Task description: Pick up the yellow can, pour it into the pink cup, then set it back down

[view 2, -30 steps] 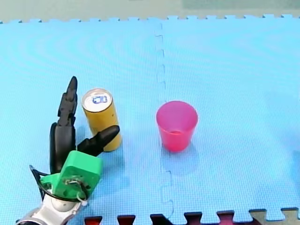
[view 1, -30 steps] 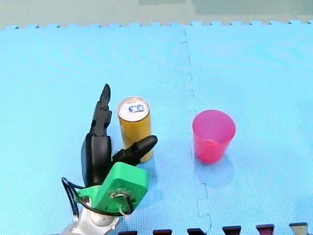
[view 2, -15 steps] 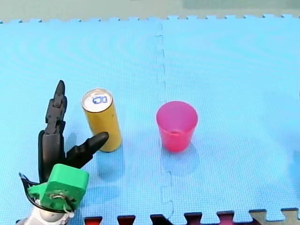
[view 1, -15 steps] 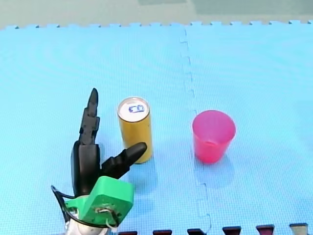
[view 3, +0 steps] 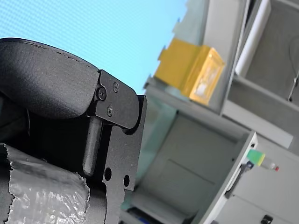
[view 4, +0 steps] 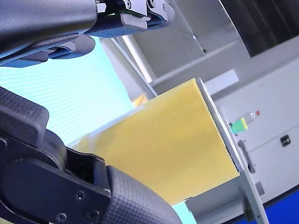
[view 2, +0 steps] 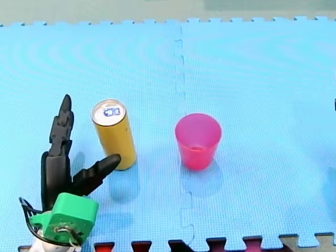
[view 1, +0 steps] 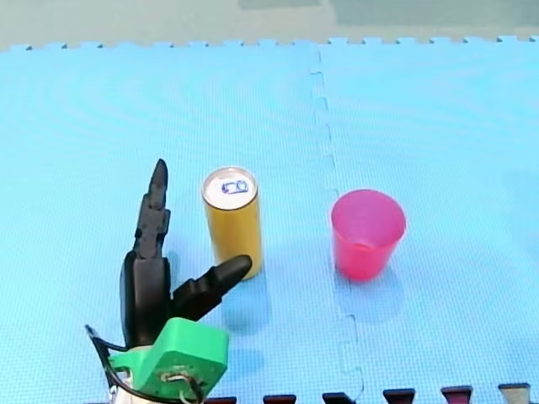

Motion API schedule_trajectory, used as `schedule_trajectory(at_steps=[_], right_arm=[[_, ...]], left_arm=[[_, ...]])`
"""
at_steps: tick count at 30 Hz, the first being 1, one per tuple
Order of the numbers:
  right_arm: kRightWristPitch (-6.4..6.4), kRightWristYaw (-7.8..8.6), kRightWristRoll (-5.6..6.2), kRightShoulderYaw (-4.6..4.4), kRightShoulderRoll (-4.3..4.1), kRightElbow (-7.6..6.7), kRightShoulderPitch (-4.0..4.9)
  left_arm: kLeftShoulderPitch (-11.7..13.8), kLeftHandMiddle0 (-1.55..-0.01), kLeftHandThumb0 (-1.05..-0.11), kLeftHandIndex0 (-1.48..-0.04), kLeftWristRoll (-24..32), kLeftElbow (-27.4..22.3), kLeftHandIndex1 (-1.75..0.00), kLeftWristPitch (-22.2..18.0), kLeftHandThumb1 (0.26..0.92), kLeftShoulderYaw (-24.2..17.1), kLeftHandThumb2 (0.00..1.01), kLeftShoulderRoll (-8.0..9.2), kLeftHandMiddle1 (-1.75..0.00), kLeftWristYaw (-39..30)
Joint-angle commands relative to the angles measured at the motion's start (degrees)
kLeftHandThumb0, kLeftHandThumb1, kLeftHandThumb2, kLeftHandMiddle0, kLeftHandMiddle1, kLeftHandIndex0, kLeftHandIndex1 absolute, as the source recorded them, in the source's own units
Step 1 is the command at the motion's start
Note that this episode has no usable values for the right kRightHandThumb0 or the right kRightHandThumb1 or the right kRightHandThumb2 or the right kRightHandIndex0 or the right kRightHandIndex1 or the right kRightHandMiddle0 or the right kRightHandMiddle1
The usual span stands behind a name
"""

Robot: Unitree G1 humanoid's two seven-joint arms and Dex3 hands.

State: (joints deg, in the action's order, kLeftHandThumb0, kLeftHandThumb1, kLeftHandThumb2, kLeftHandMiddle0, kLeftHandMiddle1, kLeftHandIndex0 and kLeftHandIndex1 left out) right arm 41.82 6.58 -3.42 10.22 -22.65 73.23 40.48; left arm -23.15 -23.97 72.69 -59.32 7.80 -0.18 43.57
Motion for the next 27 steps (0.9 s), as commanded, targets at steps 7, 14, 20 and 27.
schedule_trajectory(at_steps=[7,14,20,27], right_arm=[[-0.05,-1.0,-0.29,-0.41,0.08,-0.02,0.13],[-0.05,-1.09,-0.4,-0.82,1.45,0.08,0.33],[0.63,-1.23,-0.68,-1.34,3.72,0.45,0.75],[0.88,-3.07,-1.93,-2.12,5.38,1.2,1.35]], left_arm=[[0.92,-0.23,-1.048,-0.14,-0.39,-0.16,0.0,-0.13,0.834,0.56,0.0,1.43,0.0,-2.08],[1.3,-0.23,-1.048,-0.14,0.84,-0.23,0.0,-0.48,0.831,-0.2,0.0,1.55,-0.01,-4.16],[1.39,-0.24,-1.048,-0.14,1.58,-0.2,0.0,-0.72,0.829,-0.88,0.0,1.9,-0.01,-5.64],[0.87,-0.24,-1.048,-0.15,2.28,-0.11,0.0,-0.61,0.833,-1.28,0.0,2.38,-0.01,-7.27]])
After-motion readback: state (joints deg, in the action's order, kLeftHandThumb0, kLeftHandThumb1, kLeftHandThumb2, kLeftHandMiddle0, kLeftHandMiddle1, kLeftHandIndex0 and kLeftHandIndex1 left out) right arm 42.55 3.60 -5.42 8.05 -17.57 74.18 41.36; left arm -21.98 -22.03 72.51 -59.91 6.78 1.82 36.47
